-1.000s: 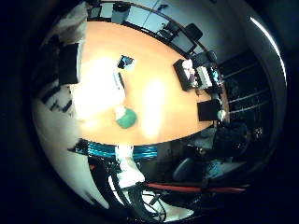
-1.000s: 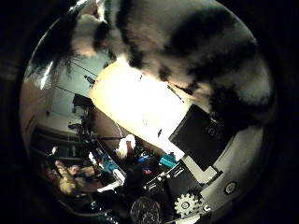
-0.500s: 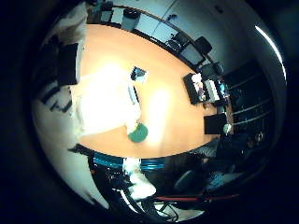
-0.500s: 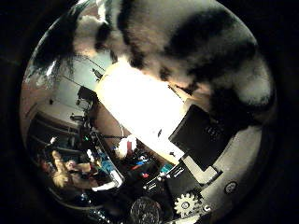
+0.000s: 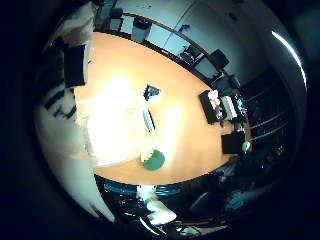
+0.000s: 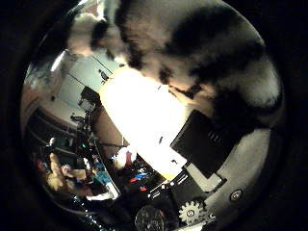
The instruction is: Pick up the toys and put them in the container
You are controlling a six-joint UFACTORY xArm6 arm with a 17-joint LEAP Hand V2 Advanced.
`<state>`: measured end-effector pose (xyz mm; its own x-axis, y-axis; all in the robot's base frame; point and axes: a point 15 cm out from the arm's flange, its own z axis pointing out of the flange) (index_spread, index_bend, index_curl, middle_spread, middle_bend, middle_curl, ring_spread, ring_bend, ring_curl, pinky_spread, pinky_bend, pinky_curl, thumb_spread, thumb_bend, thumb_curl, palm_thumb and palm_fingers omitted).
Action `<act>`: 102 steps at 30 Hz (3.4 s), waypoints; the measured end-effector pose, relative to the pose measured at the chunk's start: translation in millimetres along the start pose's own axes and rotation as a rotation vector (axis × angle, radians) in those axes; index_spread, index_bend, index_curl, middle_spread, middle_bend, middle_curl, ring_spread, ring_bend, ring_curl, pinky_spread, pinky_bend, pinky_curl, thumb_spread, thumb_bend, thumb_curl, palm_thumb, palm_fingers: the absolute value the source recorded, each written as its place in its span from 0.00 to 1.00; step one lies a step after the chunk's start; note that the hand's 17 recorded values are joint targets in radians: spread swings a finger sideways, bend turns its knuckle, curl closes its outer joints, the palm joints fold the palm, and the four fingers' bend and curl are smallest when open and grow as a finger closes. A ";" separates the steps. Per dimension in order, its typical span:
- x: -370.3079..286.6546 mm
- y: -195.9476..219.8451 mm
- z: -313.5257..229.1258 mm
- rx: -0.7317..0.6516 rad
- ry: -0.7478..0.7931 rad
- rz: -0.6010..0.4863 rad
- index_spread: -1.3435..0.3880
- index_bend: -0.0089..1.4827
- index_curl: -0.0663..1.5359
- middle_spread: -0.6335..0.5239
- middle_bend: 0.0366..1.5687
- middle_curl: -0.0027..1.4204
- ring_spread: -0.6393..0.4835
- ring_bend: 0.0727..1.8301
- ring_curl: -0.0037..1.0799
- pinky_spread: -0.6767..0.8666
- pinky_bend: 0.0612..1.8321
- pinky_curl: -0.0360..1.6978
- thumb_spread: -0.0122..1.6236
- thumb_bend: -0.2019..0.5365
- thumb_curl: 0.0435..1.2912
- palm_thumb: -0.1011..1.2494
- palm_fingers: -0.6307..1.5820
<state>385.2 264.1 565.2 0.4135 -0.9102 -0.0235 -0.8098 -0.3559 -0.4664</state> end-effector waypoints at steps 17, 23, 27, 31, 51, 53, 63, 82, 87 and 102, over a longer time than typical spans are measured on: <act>9.3 12.0 25.8 -0.089 0.023 -0.031 0.50 0.16 0.35 0.52 0.25 0.37 0.62 0.31 0.39 0.76 0.29 0.39 0.68 0.24 0.18 0.35 0.38; 14.0 15.7 22.7 -0.098 0.031 -0.027 0.51 0.13 0.30 0.53 0.20 0.31 0.66 0.26 0.32 0.81 0.25 0.34 0.67 0.24 0.17 0.34 0.41; 24.8 22.1 16.8 -0.113 0.044 -0.018 0.51 0.12 0.28 0.53 0.19 0.29 0.66 0.25 0.29 0.81 0.24 0.32 0.66 0.24 0.17 0.34 0.42; 53.0 29.4 -1.2 -0.108 0.066 0.017 0.53 0.12 0.26 0.53 0.19 0.28 0.68 0.24 0.28 0.81 0.23 0.30 0.66 0.24 0.17 0.34 0.43; 235.9 162.9 -20.4 -0.251 0.229 0.254 0.60 0.12 0.22 0.56 0.19 0.26 0.71 0.23 0.22 0.79 0.25 0.24 0.66 0.24 0.17 0.31 0.42; 250.9 180.6 -11.8 -0.273 0.237 0.275 0.61 0.12 0.22 0.56 0.18 0.26 0.72 0.23 0.22 0.79 0.25 0.23 0.66 0.24 0.17 0.31 0.42; 286.7 250.2 15.1 -0.374 0.225 0.361 0.64 0.12 0.22 0.59 0.17 0.25 0.74 0.22 0.20 0.78 0.27 0.21 0.65 0.24 0.17 0.29 0.42; 271.1 346.6 127.1 -0.504 0.163 0.388 0.66 0.12 0.22 0.61 0.16 0.25 0.75 0.23 0.20 0.78 0.29 0.17 0.65 0.24 0.17 0.28 0.42; 272.4 355.6 150.3 -0.500 0.155 0.401 0.66 0.12 0.22 0.61 0.16 0.25 0.75 0.23 0.20 0.78 0.29 0.17 0.65 0.24 0.17 0.28 0.42; 268.1 365.4 209.1 -0.471 0.100 0.434 0.67 0.11 0.22 0.62 0.16 0.25 0.74 0.25 0.20 0.77 0.31 0.15 0.65 0.24 0.17 0.29 0.42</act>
<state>287.2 -65.6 203.6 -0.0150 -0.9994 -0.0296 -0.9999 0.0149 0.0055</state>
